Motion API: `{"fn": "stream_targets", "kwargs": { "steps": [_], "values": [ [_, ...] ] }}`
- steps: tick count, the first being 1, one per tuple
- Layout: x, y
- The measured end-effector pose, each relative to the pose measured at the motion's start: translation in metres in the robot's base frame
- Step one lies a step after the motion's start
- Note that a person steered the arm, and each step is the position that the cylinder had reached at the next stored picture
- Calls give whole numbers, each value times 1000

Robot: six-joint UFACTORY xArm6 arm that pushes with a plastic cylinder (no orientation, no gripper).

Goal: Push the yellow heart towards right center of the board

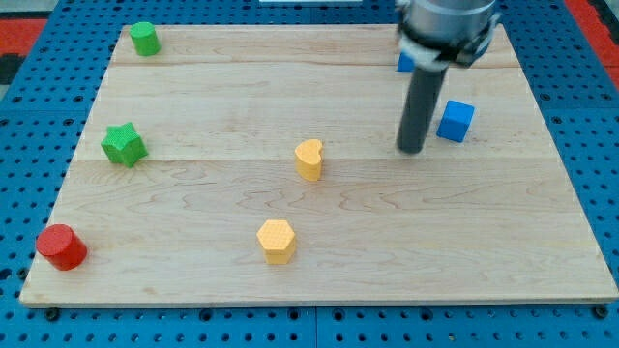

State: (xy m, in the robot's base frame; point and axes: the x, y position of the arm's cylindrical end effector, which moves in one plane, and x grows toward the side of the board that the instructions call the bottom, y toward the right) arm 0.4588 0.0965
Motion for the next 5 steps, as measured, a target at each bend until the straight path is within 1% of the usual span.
{"fn": "stream_targets", "kwargs": {
  "steps": [1,2,3,4,5],
  "values": [
    [10,-68],
    [26,-98],
    [21,-127],
    [0,-158],
    [-32,-159]
  ]
}}
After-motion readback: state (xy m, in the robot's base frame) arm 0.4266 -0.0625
